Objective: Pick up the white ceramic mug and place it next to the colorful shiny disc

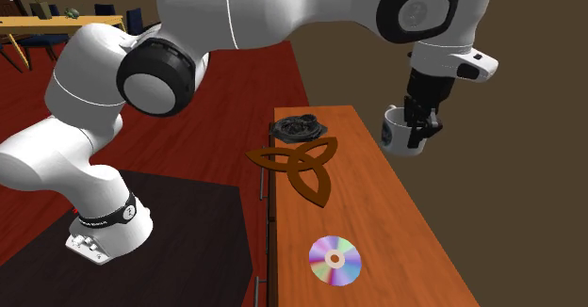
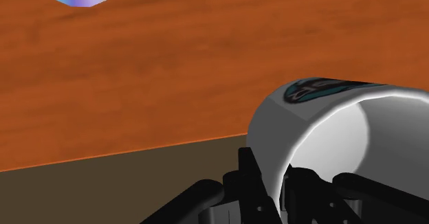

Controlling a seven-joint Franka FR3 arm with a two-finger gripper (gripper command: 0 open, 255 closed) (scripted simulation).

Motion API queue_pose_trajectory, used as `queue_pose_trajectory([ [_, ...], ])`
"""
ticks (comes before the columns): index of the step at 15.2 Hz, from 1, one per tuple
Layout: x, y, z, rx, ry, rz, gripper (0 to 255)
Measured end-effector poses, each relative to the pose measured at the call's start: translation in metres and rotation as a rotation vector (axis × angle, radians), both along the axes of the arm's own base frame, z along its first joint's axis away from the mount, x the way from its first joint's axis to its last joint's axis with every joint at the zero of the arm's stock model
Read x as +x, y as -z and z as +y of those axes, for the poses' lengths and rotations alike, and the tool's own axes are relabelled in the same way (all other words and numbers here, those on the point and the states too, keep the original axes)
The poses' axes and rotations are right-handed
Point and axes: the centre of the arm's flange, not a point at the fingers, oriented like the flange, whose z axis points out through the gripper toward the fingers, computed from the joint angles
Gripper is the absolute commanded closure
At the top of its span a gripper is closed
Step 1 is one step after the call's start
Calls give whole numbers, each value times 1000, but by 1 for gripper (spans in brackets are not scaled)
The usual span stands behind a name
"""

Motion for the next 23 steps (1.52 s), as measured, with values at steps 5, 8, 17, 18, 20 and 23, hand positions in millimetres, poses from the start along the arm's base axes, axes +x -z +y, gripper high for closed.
queue_pose_trajectory([
  [5,0,15,-3,2,1,-17,255],
  [8,0,24,-2,0,7,-29,255],
  [17,-1,70,-4,3,-1,-30,255],
  [18,-2,90,-2,-1,0,-5,255],
  [20,0,100,-1,0,1,-8,255],
  [23,-1,105,-2,0,4,-19,255],
])
